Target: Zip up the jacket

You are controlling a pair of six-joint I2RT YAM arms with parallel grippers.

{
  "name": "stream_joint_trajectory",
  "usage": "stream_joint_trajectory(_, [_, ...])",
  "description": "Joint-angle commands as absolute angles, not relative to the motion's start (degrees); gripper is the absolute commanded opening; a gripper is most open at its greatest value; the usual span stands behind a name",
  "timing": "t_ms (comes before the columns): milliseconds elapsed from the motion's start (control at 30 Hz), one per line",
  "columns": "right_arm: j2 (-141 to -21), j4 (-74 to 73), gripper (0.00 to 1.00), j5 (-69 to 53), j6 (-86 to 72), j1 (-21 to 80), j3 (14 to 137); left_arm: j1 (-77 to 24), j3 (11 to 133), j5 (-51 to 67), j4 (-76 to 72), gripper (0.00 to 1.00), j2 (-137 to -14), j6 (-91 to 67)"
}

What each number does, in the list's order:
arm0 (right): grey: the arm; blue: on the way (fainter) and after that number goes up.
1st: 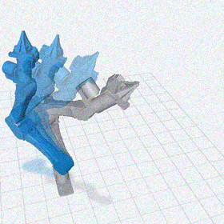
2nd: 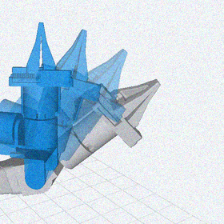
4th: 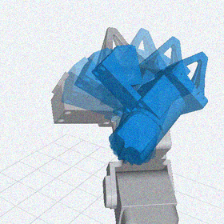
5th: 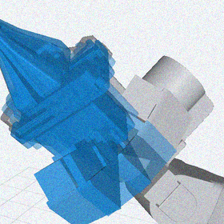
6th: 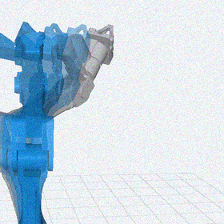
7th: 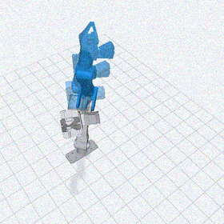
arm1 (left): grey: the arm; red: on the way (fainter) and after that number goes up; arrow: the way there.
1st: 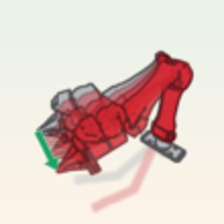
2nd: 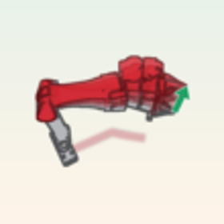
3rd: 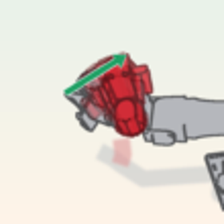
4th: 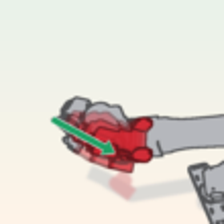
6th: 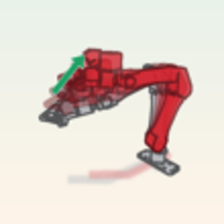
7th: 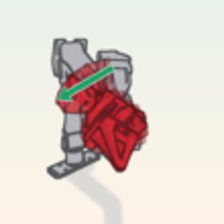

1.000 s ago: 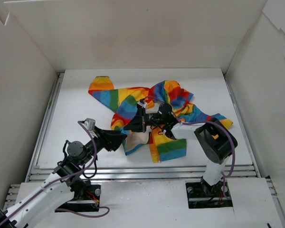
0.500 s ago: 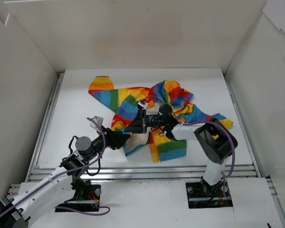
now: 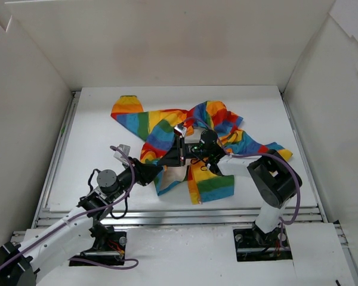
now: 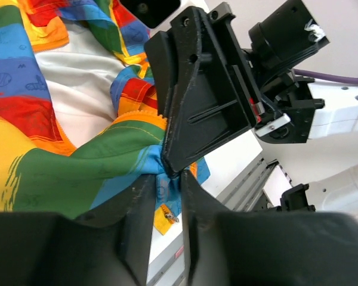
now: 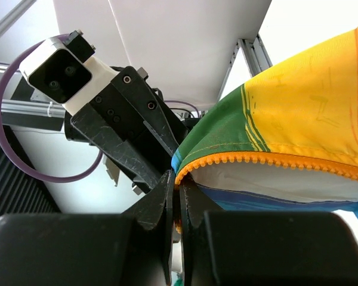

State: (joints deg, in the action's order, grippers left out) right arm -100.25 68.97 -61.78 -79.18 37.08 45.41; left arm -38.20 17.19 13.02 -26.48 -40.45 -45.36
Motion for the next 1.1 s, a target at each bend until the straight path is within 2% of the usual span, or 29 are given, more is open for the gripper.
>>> stream_joint_trajectory(0, [-96.86, 69.35, 0.00, -61.35, -75.15, 37.18, 45.79, -38.23, 19.25, 14.59, -35.16, 0.15, -40.78, -46.32])
stream_joint_trajectory(167, [-97.03, 68.73, 0.00, -61.08, -74.88, 37.35, 45.70, -38.23, 19.07, 14.33, -35.33, 0.01, -41.04, -46.32])
stream_joint_trajectory(433, [-95.36, 57.07, 0.01, -58.19, -67.07, 37.35, 46.93, -38.23, 17.23, 13.89, -37.35, 0.00, -40.17, -48.07])
stream_joint_trajectory(467, [-94.32, 55.65, 0.08, -57.66, -64.97, 37.18, 47.02, -38.23, 16.97, 13.02, -37.35, 0.00, -39.47, -48.51])
stream_joint_trajectory(500, [-93.61, 53.98, 0.30, -56.87, -63.82, 36.48, 47.20, -38.23, 16.70, 12.31, -37.01, 0.00, -39.11, -49.56])
stream_joint_trajectory(567, [-90.72, 47.40, 0.58, -53.98, -58.84, 35.69, 47.28, -38.23, 16.26, 8.55, -34.20, 0.00, -37.19, -50.97])
stream_joint_trajectory(667, [-85.72, 35.89, 0.72, -48.62, -50.93, 34.28, 47.46, -38.23, 15.56, 0.74, -28.40, 0.00, -33.59, -55.36])
stream_joint_trajectory(800, [-79.46, 23.92, 0.74, -38.60, -44.13, 33.92, 45.89, -38.23, 16.00, -8.42, -21.89, 0.00, -31.38, -59.84])
stream_joint_trajectory(833, [-78.32, 22.51, 0.71, -35.71, -43.69, 33.84, 45.10, -38.23, 16.52, -9.66, -20.49, 0.00, -31.46, -60.98])
stream_joint_trajectory(867, [-76.14, 21.98, 0.41, -34.64, -43.42, 34.01, 44.04, -38.23, 17.13, -11.32, -19.70, 0.00, -31.73, -61.08])
stream_joint_trajectory(900, [-75.07, 21.54, 0.22, -33.76, -43.42, 33.93, 42.12, -38.23, 18.70, -11.95, -18.64, 0.00, -32.34, -61.35])
stream_joint_trajectory(933, [-73.75, 20.40, 0.08, -32.36, -43.33, 34.01, 41.23, -38.23, 19.68, -12.39, -16.72, 0.00, -33.82, -61.52])
stream_joint_trajectory(967, [-70.78, 19.17, 0.00, -31.30, -42.72, 33.93, 40.09, -38.23, 20.56, -12.91, -15.83, 0.00, -34.79, -61.52])
stream_joint_trajectory(1067, [-63.23, 8.73, 0.00, -20.51, -40.35, 35.77, 36.05, -38.23, 23.55, -13.09, -13.19, 0.00, -38.31, -61.87])
